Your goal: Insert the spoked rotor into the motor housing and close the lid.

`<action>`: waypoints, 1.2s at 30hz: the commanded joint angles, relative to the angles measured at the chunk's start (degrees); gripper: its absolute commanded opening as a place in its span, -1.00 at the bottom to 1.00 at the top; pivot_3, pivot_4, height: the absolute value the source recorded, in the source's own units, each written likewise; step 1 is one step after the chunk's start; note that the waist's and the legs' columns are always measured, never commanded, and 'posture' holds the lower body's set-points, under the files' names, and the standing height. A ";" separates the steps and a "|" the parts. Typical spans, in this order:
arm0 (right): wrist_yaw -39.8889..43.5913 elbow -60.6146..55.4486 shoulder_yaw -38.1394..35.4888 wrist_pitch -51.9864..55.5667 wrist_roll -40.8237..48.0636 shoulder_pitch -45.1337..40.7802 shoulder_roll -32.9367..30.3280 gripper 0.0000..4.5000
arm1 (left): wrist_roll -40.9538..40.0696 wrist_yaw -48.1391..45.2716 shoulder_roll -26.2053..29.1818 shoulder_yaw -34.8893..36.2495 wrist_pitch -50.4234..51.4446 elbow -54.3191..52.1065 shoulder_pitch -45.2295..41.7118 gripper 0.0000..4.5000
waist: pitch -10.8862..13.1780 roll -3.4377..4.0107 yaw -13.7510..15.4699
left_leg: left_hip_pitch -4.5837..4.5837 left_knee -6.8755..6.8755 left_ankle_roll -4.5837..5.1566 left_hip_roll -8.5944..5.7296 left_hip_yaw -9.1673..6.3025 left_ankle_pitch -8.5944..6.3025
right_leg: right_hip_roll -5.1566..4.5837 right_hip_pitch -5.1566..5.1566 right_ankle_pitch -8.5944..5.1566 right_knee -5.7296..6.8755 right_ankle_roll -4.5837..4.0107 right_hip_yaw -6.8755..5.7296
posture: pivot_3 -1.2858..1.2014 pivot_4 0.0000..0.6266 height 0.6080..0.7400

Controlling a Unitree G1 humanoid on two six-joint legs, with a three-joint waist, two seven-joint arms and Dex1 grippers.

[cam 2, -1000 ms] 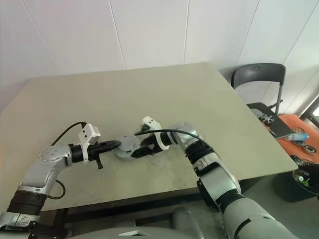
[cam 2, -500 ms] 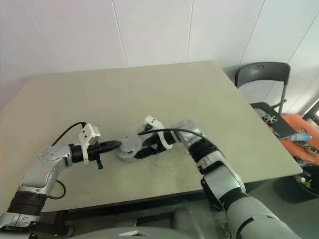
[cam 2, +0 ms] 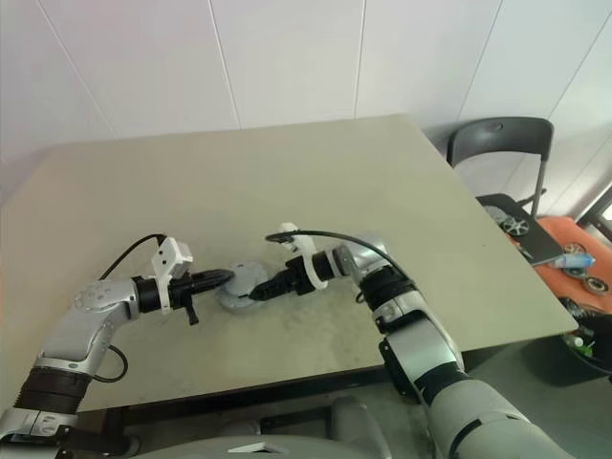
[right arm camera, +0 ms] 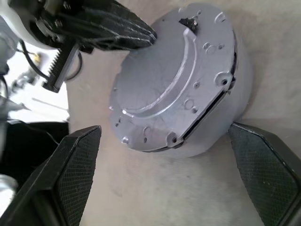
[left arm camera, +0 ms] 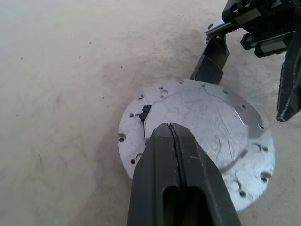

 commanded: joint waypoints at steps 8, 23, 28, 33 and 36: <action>-1.00 -5.65 -1.80 -1.75 4.49 1.89 2.31 0.72 | -0.13 0.80 0.25 0.54 -0.50 -0.92 0.18 -1.00 | 0.00 0.00 0.01 | -0.58 0.23 0.00 -0.01 -0.01 0.01 | 0.00 -0.44 -0.01 0.37 0.02 0.00 | 0.03 -1.00 1.00; -3.94 -6.45 -1.56 -2.68 5.14 3.47 2.24 -0.36 | -0.15 1.02 0.00 0.55 -0.24 -1.34 0.42 -1.00 | -0.01 0.02 0.00 | -0.53 0.34 -0.01 -0.04 -0.01 0.02 | 0.02 -0.27 -0.09 0.50 0.14 0.01 | 0.03 -1.00 1.00; -3.94 -6.73 -1.68 -2.96 5.60 3.65 2.27 -0.36 | -0.11 1.30 -0.12 0.60 -0.37 -1.41 0.44 -1.00 | -0.01 0.02 -0.01 | -0.53 0.33 -0.01 -0.03 -0.01 0.02 | 0.02 -0.27 -0.09 0.50 0.14 0.01 | 0.03 -1.00 1.00; -6.03 -4.89 -3.41 -4.41 5.34 2.85 2.99 -0.36 | -2.69 4.11 -2.31 3.98 -0.28 -1.15 -1.96 -1.00 | 0.00 0.01 0.07 | -0.54 0.37 -0.01 -0.04 -0.02 0.02 | 0.02 -0.27 -0.08 0.52 0.14 0.01 | 0.03 -1.00 1.00; -6.29 -4.23 -4.13 -4.23 5.84 2.50 3.43 -0.36 | -0.32 7.52 -2.54 5.37 -2.80 1.76 -3.87 -1.00 | -0.01 0.01 -0.02 | -0.55 0.42 -0.01 -0.03 -0.04 0.02 | 0.03 -0.27 -0.07 0.54 0.12 0.01 | 0.03 -1.00 1.00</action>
